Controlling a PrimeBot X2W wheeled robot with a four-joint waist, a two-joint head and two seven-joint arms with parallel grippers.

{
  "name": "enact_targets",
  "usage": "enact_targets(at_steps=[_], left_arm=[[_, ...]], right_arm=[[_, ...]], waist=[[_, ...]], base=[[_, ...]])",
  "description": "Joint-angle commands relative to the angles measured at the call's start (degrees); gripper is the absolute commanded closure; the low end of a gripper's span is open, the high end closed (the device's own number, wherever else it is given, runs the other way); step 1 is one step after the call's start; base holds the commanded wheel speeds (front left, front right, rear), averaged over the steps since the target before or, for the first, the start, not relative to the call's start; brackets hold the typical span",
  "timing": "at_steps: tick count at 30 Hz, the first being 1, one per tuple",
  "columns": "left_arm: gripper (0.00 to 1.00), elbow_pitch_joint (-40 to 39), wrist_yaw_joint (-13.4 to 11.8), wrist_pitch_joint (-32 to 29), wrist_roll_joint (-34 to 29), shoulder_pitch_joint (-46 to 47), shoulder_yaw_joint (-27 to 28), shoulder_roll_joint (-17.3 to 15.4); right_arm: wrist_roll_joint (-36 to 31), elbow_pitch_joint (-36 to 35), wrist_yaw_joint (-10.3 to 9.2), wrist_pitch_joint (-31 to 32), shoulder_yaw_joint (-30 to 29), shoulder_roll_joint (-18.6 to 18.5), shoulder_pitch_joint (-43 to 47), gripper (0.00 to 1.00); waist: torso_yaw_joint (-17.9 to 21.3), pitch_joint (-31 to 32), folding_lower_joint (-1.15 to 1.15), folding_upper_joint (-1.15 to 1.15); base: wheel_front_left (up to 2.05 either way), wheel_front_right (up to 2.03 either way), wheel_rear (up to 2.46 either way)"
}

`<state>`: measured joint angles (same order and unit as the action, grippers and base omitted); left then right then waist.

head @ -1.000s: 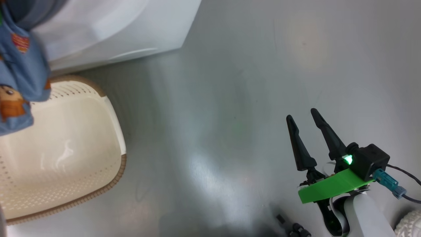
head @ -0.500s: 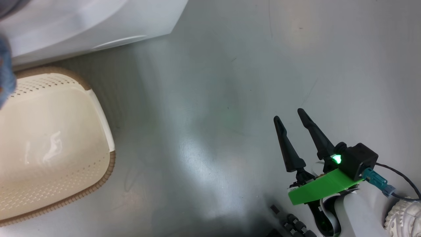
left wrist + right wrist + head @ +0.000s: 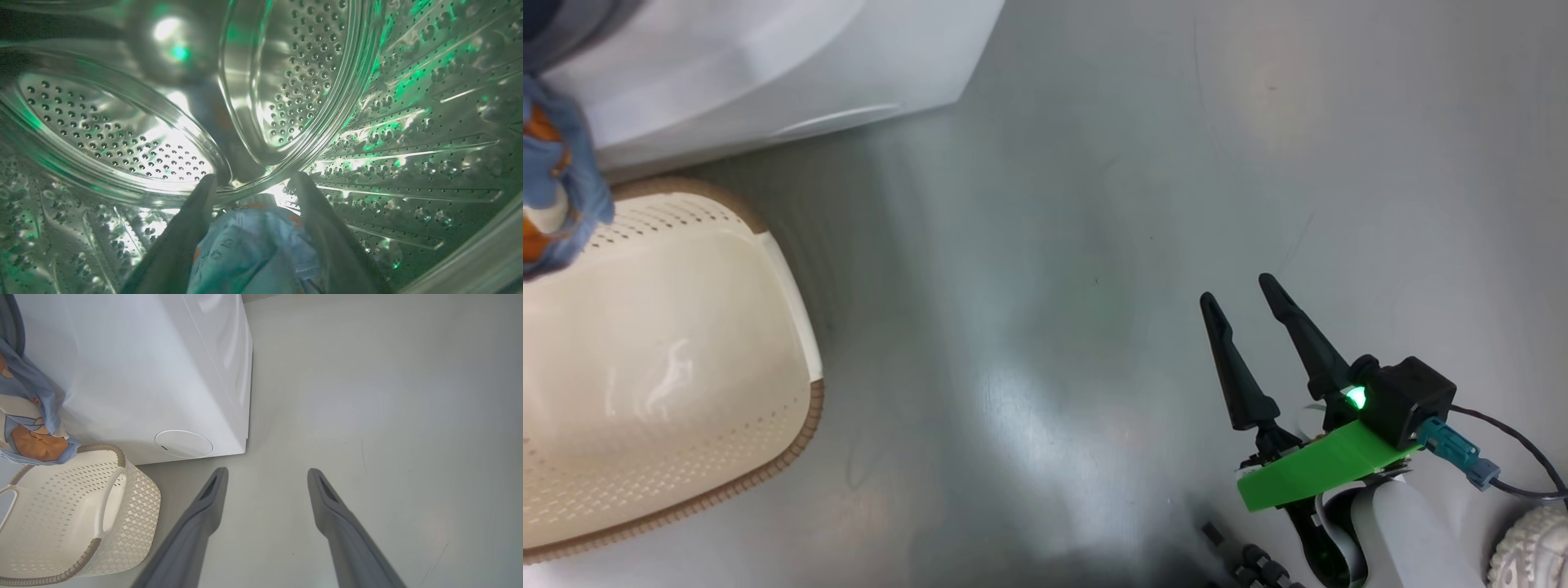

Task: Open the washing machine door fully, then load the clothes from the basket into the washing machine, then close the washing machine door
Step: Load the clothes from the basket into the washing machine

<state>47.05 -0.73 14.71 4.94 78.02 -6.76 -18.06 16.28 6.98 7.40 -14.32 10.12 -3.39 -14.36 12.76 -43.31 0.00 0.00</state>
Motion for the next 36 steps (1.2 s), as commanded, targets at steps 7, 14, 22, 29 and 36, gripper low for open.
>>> enact_targets(at_steps=[7, 14, 22, 29, 36], left_arm=[[0.00, 1.5, 0.1, 0.3, 1.6, -2.2, 1.2, -0.9], [0.00, 2.4, 0.0, 0.3, 3.0, -4.3, 2.0, 0.6], [0.00, 1.4, 0.2, 0.3, 4.1, -7.4, 2.6, 2.2], [0.00, -2.1, 0.6, 0.3, 5.0, -11.2, 3.6, 2.6], [0.00, -6.6, 0.9, 0.3, 5.8, -16.3, 4.7, 3.5]], right_arm=[[0.0, -0.3, 0.09, -0.7, 0.5, -0.4, 0.5, 0.00], [0.1, -0.2, 0.09, -0.7, -0.2, -0.6, -0.1, 0.00], [0.0, -0.3, 0.09, -0.7, -1.3, -1.4, -0.1, 0.00], [-0.2, -0.6, 0.09, -0.7, -2.0, -1.7, -0.1, 0.00], [-0.2, -0.5, 0.09, -0.7, -2.3, -1.7, 0.4, 0.00]], waist=[[-1.5, 2.7, 0.00, 0.00], [-3.2, 4.5, 0.00, 0.00], [-5.8, 6.8, 0.00, 0.00], [-7.6, 8.1, 0.00, 0.00], [-8.6, 9.3, 0.00, 0.00]], base=[[0.00, 0.00, 0.00], [0.00, 0.00, 0.00], [0.00, 0.00, 0.00], [0.00, 0.00, 0.00], [0.00, 0.00, 0.00]])
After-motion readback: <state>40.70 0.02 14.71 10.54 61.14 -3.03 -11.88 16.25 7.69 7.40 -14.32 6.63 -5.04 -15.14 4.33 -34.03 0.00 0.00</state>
